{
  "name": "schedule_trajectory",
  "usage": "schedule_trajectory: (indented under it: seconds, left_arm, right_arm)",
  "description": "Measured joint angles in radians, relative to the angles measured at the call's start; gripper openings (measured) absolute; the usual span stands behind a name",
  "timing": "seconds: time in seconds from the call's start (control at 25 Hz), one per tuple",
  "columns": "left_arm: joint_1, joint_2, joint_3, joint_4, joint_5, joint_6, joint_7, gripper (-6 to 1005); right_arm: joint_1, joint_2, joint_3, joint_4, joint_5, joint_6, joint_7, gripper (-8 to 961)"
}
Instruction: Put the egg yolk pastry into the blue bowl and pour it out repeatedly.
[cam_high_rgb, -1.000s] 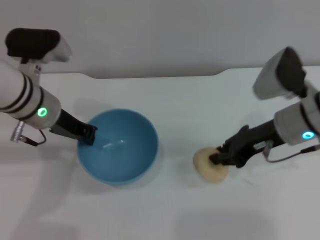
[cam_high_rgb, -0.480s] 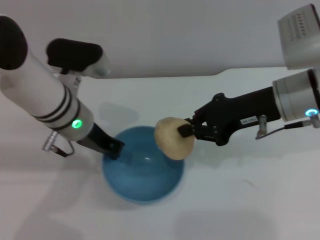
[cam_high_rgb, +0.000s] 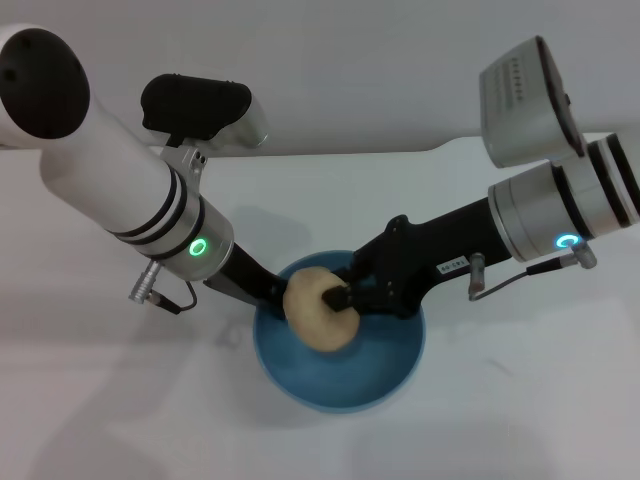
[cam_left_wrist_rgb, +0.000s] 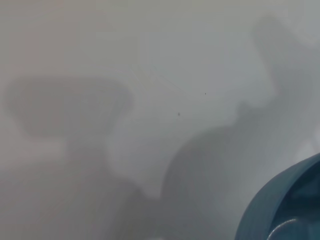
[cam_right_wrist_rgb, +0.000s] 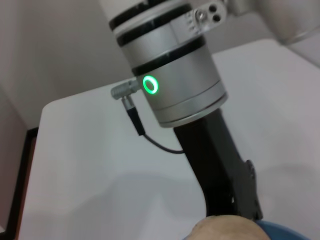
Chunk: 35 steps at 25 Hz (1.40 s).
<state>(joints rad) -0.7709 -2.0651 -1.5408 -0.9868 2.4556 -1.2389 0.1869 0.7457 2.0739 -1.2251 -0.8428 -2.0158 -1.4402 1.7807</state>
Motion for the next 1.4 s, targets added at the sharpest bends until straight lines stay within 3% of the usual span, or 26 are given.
schedule_trajectory:
  seconds: [0.2, 0.36, 0.52, 0.72, 0.88, 1.0, 1.12, 1.28, 1.4]
  left_arm:
    - [-0.001, 0.0, -0.002, 0.002, -0.003, 0.004, 0.0, 4]
    - [0.0, 0.002, -0.006, 0.008, 0.001, 0.007, -0.001, 5]
    - [0.002, 0.004, -0.007, 0.01, 0.005, 0.018, -0.001, 5]
    - [0.008, 0.006, -0.002, 0.002, 0.013, 0.057, 0.016, 6]
    - [0.029, 0.003, 0.024, -0.007, 0.023, 0.18, 0.044, 7]
    - [0.069, 0.005, 0.096, -0.054, 0.029, 0.31, 0.049, 7]
    - [0.17, 0.004, 0.195, -0.162, 0.1, 0.507, 0.052, 7]
    - [0.217, 0.002, 0.23, -0.189, 0.126, 0.628, 0.052, 8]
    - [0.251, 0.003, 0.291, -0.178, 0.127, 0.785, 0.057, 7]
  right_arm:
    - [-0.019, 0.0, 0.009, -0.037, 0.001, 0.021, 0.022, 168]
    - [-0.051, 0.0, 0.031, -0.102, 0.002, 0.016, 0.05, 379]
    - [-0.062, -0.001, 0.062, -0.114, 0.0, 0.01, 0.054, 427]
    - [-0.095, -0.003, 0.192, -0.127, -0.005, 0.019, 0.053, 487]
    - [-0.137, -0.003, 0.338, -0.12, -0.001, 0.092, 0.048, 499]
    - [-0.181, -0.002, 0.442, -0.097, 0.029, 0.196, 0.047, 499]
    - [-0.229, -0.009, 0.537, -0.017, 0.156, 0.303, 0.046, 499]
    - [-0.292, -0.026, 0.611, 0.065, 0.324, 0.335, -0.011, 498]
    - [-0.334, -0.024, 0.655, 0.082, 0.41, 0.336, -0.053, 498]
